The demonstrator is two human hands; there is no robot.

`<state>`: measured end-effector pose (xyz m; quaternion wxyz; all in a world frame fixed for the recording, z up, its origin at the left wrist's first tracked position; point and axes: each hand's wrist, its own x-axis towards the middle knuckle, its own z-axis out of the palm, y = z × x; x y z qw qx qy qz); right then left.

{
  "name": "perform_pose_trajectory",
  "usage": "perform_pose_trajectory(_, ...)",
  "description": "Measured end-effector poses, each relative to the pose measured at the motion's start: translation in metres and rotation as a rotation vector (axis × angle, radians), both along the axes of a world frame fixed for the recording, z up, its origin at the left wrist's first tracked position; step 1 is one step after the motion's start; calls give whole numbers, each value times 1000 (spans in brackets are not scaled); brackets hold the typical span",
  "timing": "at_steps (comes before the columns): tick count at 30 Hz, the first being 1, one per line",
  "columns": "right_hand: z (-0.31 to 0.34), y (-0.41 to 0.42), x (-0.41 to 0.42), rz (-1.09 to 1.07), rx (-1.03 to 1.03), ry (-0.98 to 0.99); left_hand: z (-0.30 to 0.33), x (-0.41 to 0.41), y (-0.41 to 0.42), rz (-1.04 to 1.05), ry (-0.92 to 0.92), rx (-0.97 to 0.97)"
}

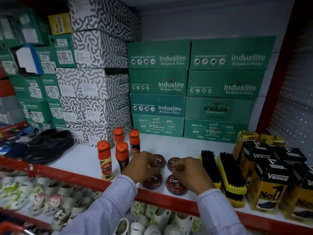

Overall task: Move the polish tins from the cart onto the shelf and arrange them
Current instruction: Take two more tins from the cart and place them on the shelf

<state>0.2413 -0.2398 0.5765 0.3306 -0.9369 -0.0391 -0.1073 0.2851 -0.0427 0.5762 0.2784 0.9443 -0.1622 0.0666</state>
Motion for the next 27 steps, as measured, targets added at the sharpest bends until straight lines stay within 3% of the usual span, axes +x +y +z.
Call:
perform_pose_trajectory(5, -11, 2, -27, 78, -100, 112, -4, -22, 8, -50, 80, 122)
perform_pose_trajectory(16, -12, 14, -31, -20, -15, -4, -2, -42, 5, -65, -9, -25)
perform_pose_trajectory(27, -13, 16, -31, -43, -24, -11, -2, -47, 9, -37, -81, -3)
